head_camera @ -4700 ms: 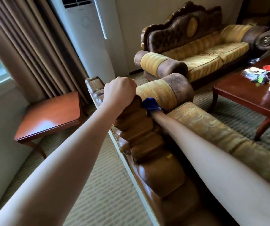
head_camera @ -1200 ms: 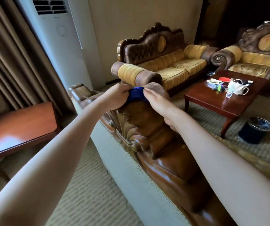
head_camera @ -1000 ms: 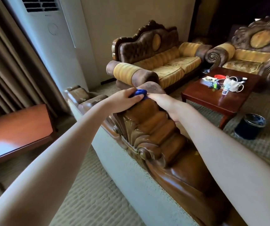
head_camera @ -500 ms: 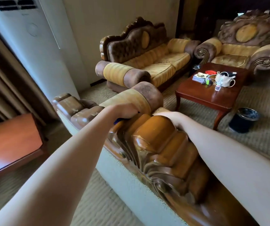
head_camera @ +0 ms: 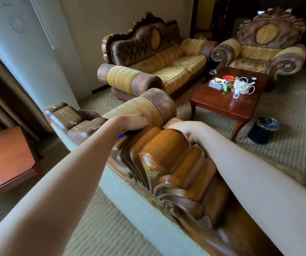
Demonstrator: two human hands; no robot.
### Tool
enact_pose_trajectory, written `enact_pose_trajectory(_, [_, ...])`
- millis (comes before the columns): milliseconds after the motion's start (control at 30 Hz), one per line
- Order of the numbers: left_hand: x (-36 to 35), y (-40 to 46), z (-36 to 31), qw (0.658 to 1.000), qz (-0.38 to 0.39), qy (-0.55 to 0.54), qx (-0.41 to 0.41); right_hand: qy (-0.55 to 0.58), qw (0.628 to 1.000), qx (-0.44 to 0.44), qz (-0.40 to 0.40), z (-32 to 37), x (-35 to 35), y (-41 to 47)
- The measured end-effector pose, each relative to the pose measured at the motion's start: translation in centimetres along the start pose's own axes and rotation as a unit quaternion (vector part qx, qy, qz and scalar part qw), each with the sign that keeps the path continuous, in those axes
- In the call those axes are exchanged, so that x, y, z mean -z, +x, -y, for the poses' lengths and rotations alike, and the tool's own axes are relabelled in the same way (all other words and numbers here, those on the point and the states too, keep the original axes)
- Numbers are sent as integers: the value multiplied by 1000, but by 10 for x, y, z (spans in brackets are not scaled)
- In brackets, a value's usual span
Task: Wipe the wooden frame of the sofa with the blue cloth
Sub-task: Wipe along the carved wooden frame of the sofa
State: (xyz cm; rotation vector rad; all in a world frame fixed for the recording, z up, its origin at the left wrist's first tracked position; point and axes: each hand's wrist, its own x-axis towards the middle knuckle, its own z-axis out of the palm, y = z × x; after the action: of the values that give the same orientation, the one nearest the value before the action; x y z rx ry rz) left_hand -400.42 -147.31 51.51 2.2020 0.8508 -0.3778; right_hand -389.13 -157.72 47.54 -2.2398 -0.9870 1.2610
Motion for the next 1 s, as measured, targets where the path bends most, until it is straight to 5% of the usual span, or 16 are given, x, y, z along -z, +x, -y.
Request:
enact_pose_trajectory(233, [10,10,30,978,-81,-163,-97,70,995,32,-67,8,10,-30])
enact_pose_trajectory(333, [10,6,51,927,-46,-342,-151,129,984,86,-91,25,10,-40])
enact_pose_trajectory(533, [-6,-17,79,886,-8,-365,-285,-55,954,148,-256,50,-13,-53])
enact_pose_trajectory(667, [-24,-23,82,849,-153,-380,-334,-21,931,204,-301,56,-29,-64])
enact_pose_trajectory(900, [-62,-54,97,710,-351,-538,-289,-42,907,281,-311,75,-78,-80])
enact_pose_trajectory(1000, [-89,-64,101,725,-419,-442,-321,-56,890,290,-348,72,-82,-85])
